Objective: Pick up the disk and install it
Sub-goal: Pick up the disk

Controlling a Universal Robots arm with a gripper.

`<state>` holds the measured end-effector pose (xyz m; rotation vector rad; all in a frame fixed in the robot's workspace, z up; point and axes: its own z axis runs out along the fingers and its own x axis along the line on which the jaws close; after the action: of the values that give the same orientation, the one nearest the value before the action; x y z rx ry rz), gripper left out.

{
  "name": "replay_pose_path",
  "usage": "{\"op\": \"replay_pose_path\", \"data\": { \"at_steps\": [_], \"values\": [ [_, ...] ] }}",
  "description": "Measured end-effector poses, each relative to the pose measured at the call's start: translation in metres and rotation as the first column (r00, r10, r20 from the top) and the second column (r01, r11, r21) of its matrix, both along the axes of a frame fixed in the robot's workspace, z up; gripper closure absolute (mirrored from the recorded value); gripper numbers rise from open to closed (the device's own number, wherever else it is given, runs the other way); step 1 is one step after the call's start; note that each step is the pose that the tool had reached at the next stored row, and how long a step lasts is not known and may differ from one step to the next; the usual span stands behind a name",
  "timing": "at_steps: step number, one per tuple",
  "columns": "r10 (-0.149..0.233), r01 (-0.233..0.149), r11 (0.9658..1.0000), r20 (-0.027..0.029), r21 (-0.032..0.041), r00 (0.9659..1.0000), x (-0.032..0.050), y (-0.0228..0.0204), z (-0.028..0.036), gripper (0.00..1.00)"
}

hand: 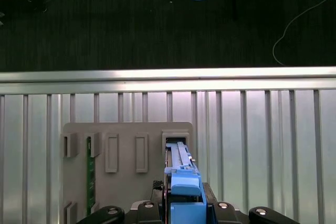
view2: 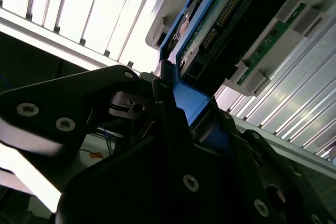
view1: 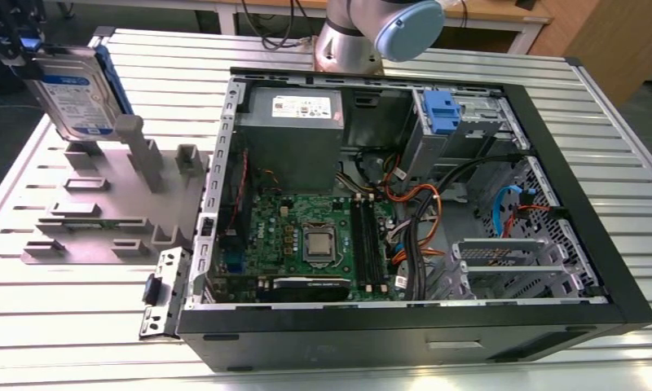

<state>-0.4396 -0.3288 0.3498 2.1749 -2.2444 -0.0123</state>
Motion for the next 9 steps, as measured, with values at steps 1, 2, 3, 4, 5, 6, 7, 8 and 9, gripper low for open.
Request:
{"op": "replay_pose_path", "data": {
  "at_steps": [1, 2, 3, 4, 5, 6, 7, 8, 9],
  "values": [
    [0.0, 0.0, 1.0, 0.0001, 0.0, 1.0, 0.0, 0.0, 0.0004, 0.63],
    [0.0, 0.0, 1.0, 0.0001, 0.0, 1.0, 0.0, 0.0, 0.0008, 0.63],
    [0.0, 0.0, 1.0, 0.0, 0.0, 1.0, 0.0, 0.0, 0.0012, 0.63],
    [0.0, 0.0, 1.0, 0.0, 0.0, 1.0, 0.0, 0.0, 0.0016, 0.63],
    [0.0, 0.0, 1.0, 0.0, 0.0, 1.0, 0.0, 0.0, 0.002, 0.63],
    [0.0, 0.0, 1.0, 0.0001, 0.0001, 1.0, 0.0, 0.0, 0.0023, 0.63],
    [0.0, 0.0, 1.0, 0.0001, 0.0001, 1.0, 0.0, 0.0, 0.0027, 0.63],
    [0.0, 0.0, 1.0, 0.0, 0.0001, 1.0, 0.0, 0.0, 0.0031, 0.63],
    [0.0, 0.0, 1.0, 0.0, 0.0001, 1.0, 0.0, 0.0, 0.0034, 0.63]
  ]
}}
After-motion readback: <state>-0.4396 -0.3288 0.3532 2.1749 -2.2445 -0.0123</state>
